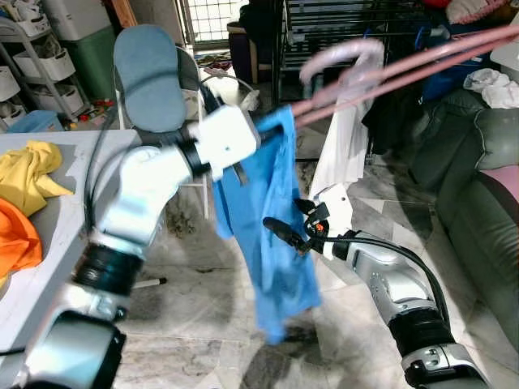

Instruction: Hang hanger

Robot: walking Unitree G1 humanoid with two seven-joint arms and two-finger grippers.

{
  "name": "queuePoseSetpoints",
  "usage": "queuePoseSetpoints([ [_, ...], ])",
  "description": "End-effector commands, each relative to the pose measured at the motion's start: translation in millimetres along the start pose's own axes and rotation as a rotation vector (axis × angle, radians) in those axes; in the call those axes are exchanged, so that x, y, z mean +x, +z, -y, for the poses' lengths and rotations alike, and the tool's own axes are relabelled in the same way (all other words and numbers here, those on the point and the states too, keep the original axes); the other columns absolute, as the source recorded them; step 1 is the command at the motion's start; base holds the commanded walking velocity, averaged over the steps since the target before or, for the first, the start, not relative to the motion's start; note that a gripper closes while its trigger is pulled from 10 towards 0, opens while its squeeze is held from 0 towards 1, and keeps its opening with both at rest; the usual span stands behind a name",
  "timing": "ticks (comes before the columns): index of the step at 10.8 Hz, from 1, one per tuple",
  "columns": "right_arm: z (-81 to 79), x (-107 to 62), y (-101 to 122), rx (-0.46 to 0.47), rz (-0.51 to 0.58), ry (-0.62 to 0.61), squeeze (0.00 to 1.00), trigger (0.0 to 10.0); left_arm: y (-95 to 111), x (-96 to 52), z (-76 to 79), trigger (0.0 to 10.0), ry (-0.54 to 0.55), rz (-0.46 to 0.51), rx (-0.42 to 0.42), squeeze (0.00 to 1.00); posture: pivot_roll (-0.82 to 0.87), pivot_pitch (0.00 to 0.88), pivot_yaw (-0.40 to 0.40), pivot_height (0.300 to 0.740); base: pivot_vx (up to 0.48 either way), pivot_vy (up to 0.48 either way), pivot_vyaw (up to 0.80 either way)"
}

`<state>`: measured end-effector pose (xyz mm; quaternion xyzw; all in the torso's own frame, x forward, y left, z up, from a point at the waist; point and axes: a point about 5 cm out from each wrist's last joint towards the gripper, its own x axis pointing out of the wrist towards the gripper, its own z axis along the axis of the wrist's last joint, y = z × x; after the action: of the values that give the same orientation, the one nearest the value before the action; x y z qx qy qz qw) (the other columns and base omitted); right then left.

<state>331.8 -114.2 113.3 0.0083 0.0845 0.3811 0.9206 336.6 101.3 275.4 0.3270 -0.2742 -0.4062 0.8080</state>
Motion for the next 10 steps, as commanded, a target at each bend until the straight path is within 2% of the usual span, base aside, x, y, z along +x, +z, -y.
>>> queuePoseSetpoints([
  [1,0.4,0.4,6,0.002,0.033,0.005,0.00,10.0,5,-5.3,-18.6,0.0,0.066,0.006,0.024,0.00,0.03,0.007,0.054,0.740,0.000,0.000,0.00],
  [2,-2.1,-1.5,10,0.015,0.075,0.036,0.00,10.0,0,-8.1,-20.9,0.0,0.075,-0.016,0.022,0.00,0.03,0.006,0.054,0.740,0.000,0.000,0.00],
  [3,-9.5,-5.3,23,0.053,0.148,0.134,0.00,10.0,-8,-11.7,-19.7,0.0,0.079,-0.048,0.015,0.00,0.02,0.006,0.055,0.740,0.000,0.000,0.00],
  [4,-10.2,-11.9,32,0.066,0.183,0.192,0.00,10.0,-17,-15.0,-16.6,0.0,0.087,-0.078,-0.002,0.00,0.02,0.006,0.055,0.740,0.000,0.000,0.00],
  [5,-3.0,-17.6,32,0.050,0.180,0.175,0.00,10.0,-23,-18.7,-13.2,0.0,0.076,-0.101,0.000,0.00,0.02,0.006,0.056,0.740,0.000,0.000,0.00],
  [7,19.5,-26.0,35,0.051,0.190,0.065,0.00,10.0,-28,-23.2,-7.3,0.0,0.050,-0.115,-0.003,0.00,0.02,0.009,0.061,0.740,0.000,0.000,0.00],
  [10,20.7,-22.8,40,0.039,0.203,0.049,0.00,10.0,-24,-26.2,-5.2,0.0,0.023,-0.099,0.016,0.00,0.02,0.008,0.064,0.740,0.000,0.000,0.00],
])
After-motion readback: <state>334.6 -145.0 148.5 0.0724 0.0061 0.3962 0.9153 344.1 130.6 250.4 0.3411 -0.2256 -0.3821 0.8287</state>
